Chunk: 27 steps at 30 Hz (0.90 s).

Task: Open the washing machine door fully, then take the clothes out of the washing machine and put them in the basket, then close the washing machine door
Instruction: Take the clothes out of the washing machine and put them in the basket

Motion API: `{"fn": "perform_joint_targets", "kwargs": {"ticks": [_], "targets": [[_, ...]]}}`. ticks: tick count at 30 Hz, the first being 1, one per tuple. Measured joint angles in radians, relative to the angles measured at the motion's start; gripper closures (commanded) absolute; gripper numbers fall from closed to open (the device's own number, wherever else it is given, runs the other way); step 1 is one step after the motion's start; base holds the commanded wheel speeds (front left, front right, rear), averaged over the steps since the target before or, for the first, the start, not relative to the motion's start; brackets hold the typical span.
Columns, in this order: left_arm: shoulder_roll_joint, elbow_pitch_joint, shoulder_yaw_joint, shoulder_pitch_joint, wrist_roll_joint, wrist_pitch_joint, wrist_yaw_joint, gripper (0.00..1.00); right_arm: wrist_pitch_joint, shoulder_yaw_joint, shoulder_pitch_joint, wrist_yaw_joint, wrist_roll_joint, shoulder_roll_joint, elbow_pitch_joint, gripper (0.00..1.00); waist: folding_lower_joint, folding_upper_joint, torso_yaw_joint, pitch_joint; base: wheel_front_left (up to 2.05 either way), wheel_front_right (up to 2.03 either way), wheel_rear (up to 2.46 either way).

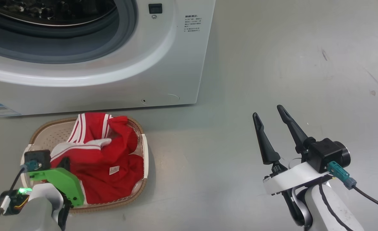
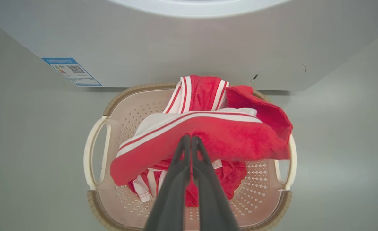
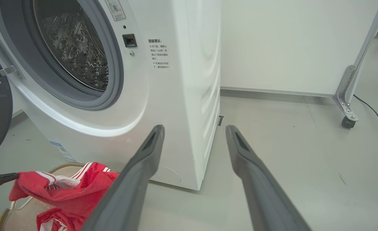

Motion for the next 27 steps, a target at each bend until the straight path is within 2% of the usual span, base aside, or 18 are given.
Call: {"fn": "perform_joint_targets", "kwargs": {"ticks": [8, 20, 21, 22, 23, 27], "targets": [[0.000, 0.080, -0.013, 0.014, 0.016, 0.082, 0.010, 1.00, 0.000, 0.004, -0.001, 0.003, -0.009, 0.000, -0.012, 0.00, 0.0000, 0.0000, -0.024, 0.036, 0.00, 0.00, 0.00], [0.011, 0.076, 0.004, -0.061, 0.015, 0.092, 0.020, 1.00, 0.000, 0.003, -0.007, 0.001, -0.019, -0.006, -0.043, 0.00, 0.0000, 0.0000, -0.057, 0.115, 0.00, 0.00, 0.00], [0.014, 0.076, 0.006, -0.071, 0.015, 0.091, 0.024, 0.91, 0.000, 0.003, -0.009, 0.001, -0.020, -0.006, -0.043, 0.00, 0.0000, 0.0000, -0.059, 0.122, 0.00, 0.00, 0.00], [0.017, 0.076, 0.007, -0.077, 0.015, 0.089, 0.028, 0.43, 0.000, 0.004, -0.012, 0.001, -0.025, -0.006, -0.043, 0.00, 0.0000, 0.0000, -0.061, 0.128, 0.00, 0.00, 0.00], [0.020, 0.077, 0.010, -0.080, 0.014, 0.087, 0.028, 0.00, 0.000, 0.005, -0.015, 0.001, -0.026, -0.006, -0.043, 0.00, 0.0000, 0.0000, -0.064, 0.134, 0.00, 0.00, 0.00], [0.019, 0.084, 0.010, -0.081, 0.013, 0.080, 0.029, 0.00, 0.000, 0.003, -0.026, 0.001, -0.026, -0.005, -0.042, 0.00, 0.0000, 0.0000, -0.074, 0.150, 0.00, 0.00, 0.00]]}}
